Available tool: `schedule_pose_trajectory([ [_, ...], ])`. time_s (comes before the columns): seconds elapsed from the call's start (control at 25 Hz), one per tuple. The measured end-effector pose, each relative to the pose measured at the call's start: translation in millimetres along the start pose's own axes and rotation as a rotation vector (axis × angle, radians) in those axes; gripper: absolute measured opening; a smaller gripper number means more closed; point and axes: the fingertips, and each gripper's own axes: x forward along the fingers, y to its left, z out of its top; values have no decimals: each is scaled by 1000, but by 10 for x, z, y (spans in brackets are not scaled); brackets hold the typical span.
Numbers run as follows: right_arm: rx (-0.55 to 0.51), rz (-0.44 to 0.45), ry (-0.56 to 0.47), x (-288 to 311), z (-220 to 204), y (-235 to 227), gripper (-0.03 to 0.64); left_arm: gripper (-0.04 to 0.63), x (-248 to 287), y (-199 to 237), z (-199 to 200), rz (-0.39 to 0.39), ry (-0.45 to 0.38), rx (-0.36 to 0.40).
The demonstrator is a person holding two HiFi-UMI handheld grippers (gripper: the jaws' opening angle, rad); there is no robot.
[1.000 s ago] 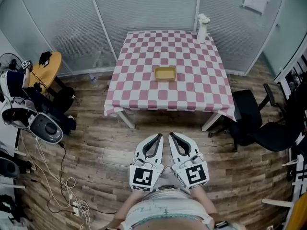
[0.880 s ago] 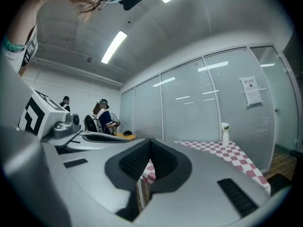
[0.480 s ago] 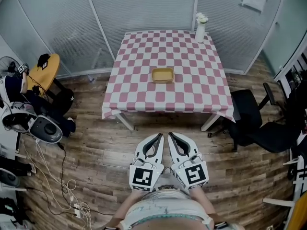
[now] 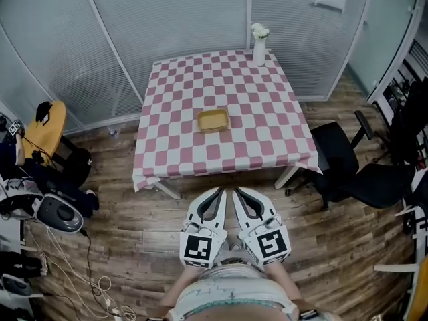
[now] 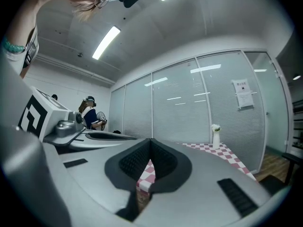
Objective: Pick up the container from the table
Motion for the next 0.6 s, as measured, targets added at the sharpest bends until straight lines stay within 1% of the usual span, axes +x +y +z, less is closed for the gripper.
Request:
schedule_pose_trajectory([
  [0.2, -6, -28, 0, 335, 8, -109, -6, 18, 250, 260, -15, -33, 10, 5],
  [0.4, -10, -36, 11, 661, -33, -179, -6, 18, 455, 522, -43, -56, 12, 2],
  [0.6, -17, -32, 11, 996, -29, -147, -6, 18, 549, 826, -47, -49, 0, -5],
])
